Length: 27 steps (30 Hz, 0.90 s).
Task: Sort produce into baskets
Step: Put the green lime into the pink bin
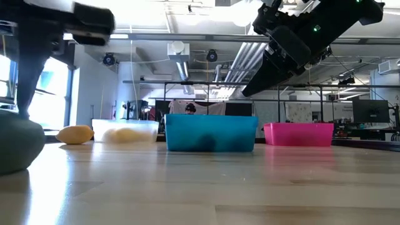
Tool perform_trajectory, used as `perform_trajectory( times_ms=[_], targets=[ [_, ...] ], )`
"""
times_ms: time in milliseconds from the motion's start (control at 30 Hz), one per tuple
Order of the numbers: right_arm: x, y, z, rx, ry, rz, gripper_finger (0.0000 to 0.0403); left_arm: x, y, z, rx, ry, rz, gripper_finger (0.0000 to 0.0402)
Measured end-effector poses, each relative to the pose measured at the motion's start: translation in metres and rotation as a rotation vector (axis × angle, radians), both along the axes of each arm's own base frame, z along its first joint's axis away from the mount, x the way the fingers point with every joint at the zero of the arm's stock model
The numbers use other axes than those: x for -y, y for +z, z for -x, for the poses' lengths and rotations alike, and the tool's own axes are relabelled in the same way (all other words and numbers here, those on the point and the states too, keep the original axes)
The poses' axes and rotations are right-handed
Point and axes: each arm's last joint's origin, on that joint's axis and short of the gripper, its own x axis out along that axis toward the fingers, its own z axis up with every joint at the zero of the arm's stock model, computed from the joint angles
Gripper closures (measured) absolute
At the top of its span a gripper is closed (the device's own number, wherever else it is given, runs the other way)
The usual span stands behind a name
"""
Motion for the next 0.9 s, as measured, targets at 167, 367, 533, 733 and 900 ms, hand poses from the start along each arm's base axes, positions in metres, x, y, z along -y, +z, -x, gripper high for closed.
perform_trajectory(
  times_ms=[167,367,533,733,900],
  targets=[
    [-0.001,0.000,0.000,-0.001,0.004,-0.001,0.0402,-0.017,0.001,-0.012,-0.026,0.095,0.051,0.0302],
    [-0.006,0.000,0.002,-0.003,0.024,-0.002,0.0402,-0.029,0.005,-0.021,-0.027,0.132,0.112,0.0305],
    [-0.014,-0.002,0.006,-0.033,0.059,0.007,0.0402,-0.038,0.015,-0.026,0.018,0.172,0.155,0.0314],
    [-0.026,-0.003,0.010,-0.036,0.098,0.005,0.0402,-0.047,0.025,-0.034,0.046,0.233,0.258,0.0336],
    [-0.030,-0.002,0.012,-0.018,0.081,0.034,0.0402,-0.048,0.024,-0.034,0.047,0.221,0.243,0.0332]
  ],
)
